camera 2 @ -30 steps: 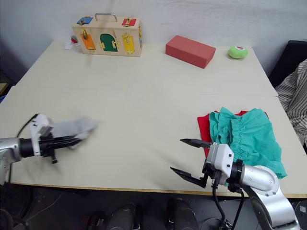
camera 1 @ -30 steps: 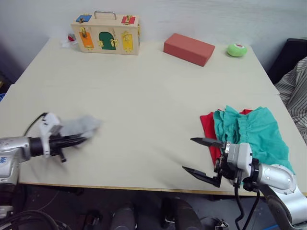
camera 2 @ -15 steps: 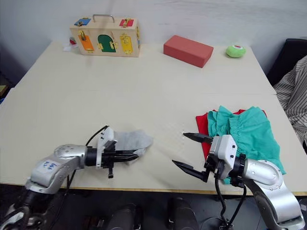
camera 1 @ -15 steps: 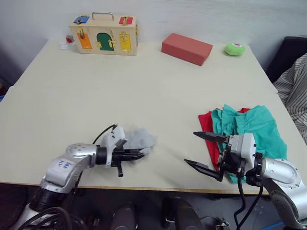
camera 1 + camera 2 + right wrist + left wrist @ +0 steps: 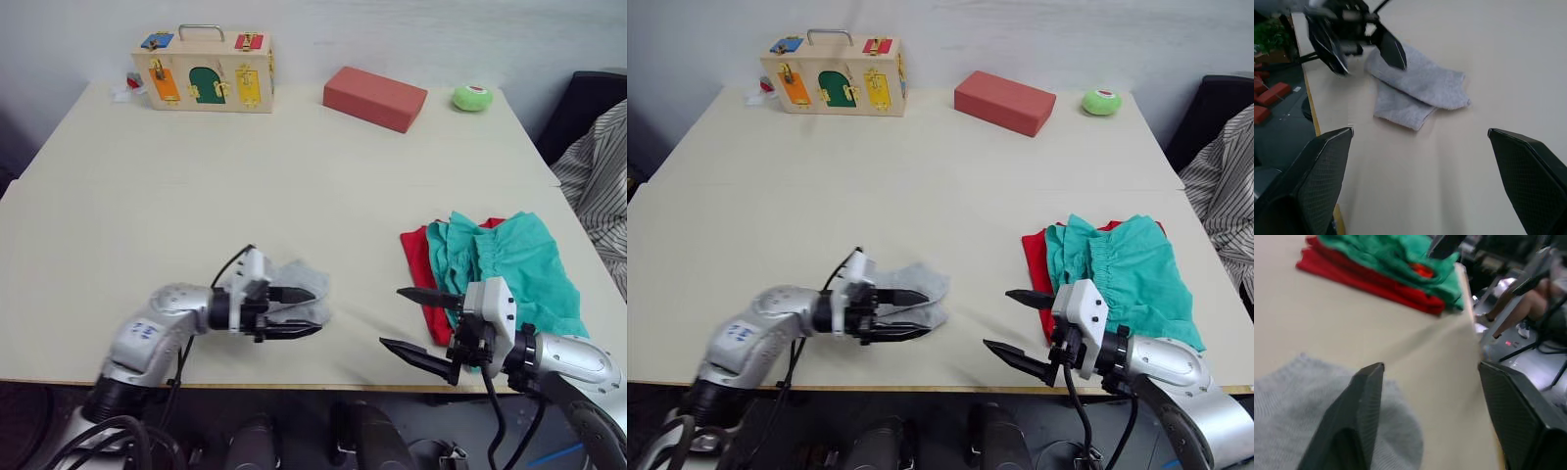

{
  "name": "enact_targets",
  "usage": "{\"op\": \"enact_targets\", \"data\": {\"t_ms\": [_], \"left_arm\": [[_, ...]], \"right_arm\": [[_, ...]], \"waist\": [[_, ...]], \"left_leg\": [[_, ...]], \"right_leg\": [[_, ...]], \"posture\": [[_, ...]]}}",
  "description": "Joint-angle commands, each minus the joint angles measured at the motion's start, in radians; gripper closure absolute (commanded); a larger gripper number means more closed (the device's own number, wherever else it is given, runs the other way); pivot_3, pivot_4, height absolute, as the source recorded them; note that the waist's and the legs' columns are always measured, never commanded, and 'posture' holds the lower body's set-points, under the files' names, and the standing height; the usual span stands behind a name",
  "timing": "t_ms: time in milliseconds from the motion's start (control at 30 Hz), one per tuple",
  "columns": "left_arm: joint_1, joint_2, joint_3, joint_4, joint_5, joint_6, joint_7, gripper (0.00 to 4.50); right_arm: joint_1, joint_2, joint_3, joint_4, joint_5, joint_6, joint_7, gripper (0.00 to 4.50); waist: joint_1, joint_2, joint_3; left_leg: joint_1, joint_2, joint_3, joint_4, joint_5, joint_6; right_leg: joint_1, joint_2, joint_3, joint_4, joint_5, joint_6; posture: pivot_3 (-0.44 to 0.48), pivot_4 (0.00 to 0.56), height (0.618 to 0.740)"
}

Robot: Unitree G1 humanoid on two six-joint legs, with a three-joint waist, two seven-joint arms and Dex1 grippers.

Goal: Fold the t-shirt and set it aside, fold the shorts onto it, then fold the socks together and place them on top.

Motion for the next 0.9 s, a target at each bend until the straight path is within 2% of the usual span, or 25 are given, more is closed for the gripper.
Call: {"op": "enact_targets", "data": {"t_ms": [33, 167, 333, 500, 633, 800, 900], "left_arm": [[-0.003, 0.105, 0.135, 0.039, -0.082, 0.053, -0.062, 0.99], [-0.065, 0.183, 0.183, 0.303, 0.065, -0.122, -0.068, 0.99], [-0.138, 0.203, 0.117, 0.612, 0.273, -0.424, -0.106, 0.99], [-0.191, 0.191, 0.047, 0.732, 0.341, -0.479, -0.181, 0.99], [-0.237, 0.164, 0.016, 0.798, 0.389, -0.489, -0.166, 0.99], [-0.278, 0.123, 0.010, 0.829, 0.398, -0.442, -0.154, 0.99], [-0.296, 0.108, -0.006, 0.835, 0.411, -0.434, -0.166, 1.59]], "right_arm": [[-0.042, -0.007, 0.064, -0.041, 0.002, 0.041, -0.005, 0.00], [-0.143, 0.047, 0.229, 0.037, -0.120, 0.035, -0.036, 0.00], [-0.251, 0.135, 0.379, 0.154, -0.258, 0.017, -0.077, 0.00], [-0.298, 0.192, 0.464, 0.234, -0.375, -0.062, -0.079, 0.00], [-0.317, 0.189, 0.529, 0.270, -0.469, -0.156, -0.039, 0.00], [-0.332, 0.216, 0.532, 0.301, -0.510, -0.204, -0.034, 0.00], [-0.340, 0.228, 0.538, 0.321, -0.531, -0.224, -0.025, 0.00]], "waist": [[0.003, 0.000, 0.000], [0.006, 0.000, 0.000], [0.007, 0.000, 0.000], [0.006, 0.000, 0.000], [0.005, -0.001, 0.000], [0.003, -0.001, -0.001], [0.002, -0.001, -0.001]], "left_leg": [[0.000, 0.000, 0.000, 0.000, 0.000, 0.000], [-0.001, -0.001, -0.001, 0.000, -0.002, 0.004], [-0.002, -0.001, 0.000, 0.000, -0.002, 0.003], [-0.004, -0.001, 0.006, 0.001, -0.002, 0.003], [-0.005, -0.002, 0.008, 0.003, -0.002, 0.004], [-0.004, -0.001, 0.009, 0.003, -0.002, 0.003], [-0.004, -0.001, 0.010, 0.003, -0.002, 0.003]], "right_leg": [[0.000, 0.000, 0.000, 0.000, 0.000, 0.000], [0.000, 0.001, 0.000, -0.001, 0.000, 0.000], [-0.001, 0.000, -0.001, -0.002, 0.000, 0.000], [-0.004, -0.001, 0.000, -0.002, 0.000, 0.000], [-0.007, -0.001, 0.002, -0.001, 0.001, 0.002], [-0.007, -0.001, 0.004, 0.001, 0.001, 0.002], [-0.008, 0.000, 0.004, 0.002, 0.001, 0.002]], "posture": [[0.000, 0.150, 0.740], [0.000, 0.150, 0.740], [0.000, 0.150, 0.740], [0.000, 0.150, 0.740], [0.000, 0.150, 0.740], [0.000, 0.150, 0.740], [0.000, 0.150, 0.740]]}}
